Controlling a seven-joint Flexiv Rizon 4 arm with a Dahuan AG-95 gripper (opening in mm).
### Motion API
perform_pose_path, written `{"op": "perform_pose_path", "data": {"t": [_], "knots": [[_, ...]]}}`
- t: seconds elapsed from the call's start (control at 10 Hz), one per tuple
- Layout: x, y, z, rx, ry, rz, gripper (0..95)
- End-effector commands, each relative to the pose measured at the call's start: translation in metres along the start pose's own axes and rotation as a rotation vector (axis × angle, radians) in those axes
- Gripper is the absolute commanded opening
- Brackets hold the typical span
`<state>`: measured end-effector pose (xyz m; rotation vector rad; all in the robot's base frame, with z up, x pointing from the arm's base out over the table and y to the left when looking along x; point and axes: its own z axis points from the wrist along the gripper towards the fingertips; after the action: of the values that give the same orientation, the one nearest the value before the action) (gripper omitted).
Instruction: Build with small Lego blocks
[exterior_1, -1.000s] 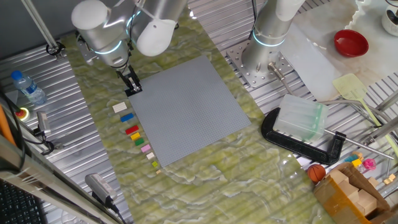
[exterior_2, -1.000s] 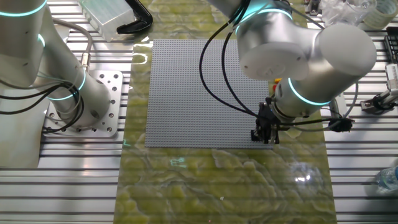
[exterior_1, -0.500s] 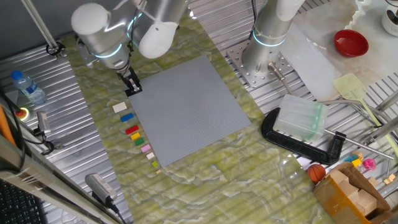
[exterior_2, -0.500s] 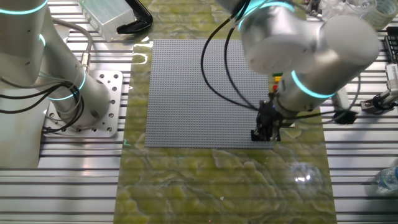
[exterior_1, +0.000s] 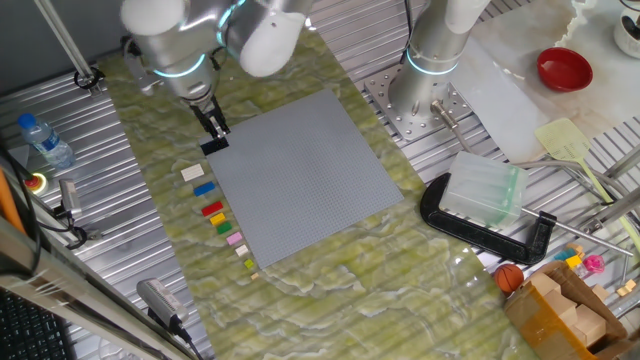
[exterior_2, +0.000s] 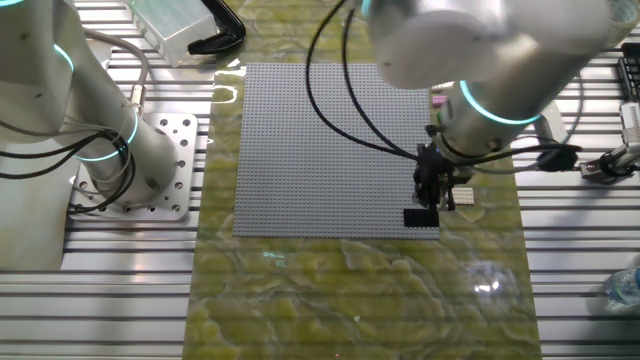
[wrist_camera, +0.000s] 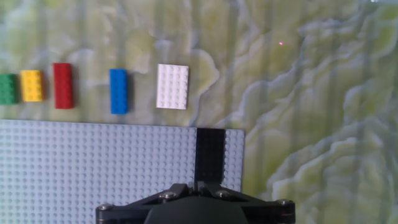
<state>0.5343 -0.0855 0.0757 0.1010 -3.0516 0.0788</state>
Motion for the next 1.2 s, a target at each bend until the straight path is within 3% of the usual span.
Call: {"op": "perform_pose_path", "data": {"t": [0.1, 0.6, 0.7, 0.9, 1.0, 1.2], "knots": [[-0.001, 0.001, 0.000, 0.011, -0.075, -0.014, 0.0], [-0.037, 0.010, -0.028, -0.025, -0.081, 0.053, 0.0], [-0.047, 0.013, -0.033, -0.039, -0.087, 0.067, 19.0], [-0.054, 0.015, -0.034, -0.051, -0.095, 0.076, 19.0], [-0.056, 0.015, -0.033, -0.063, -0.101, 0.081, 38.0], [-0.062, 0.015, -0.029, -0.074, -0.115, 0.100, 38.0]]}}
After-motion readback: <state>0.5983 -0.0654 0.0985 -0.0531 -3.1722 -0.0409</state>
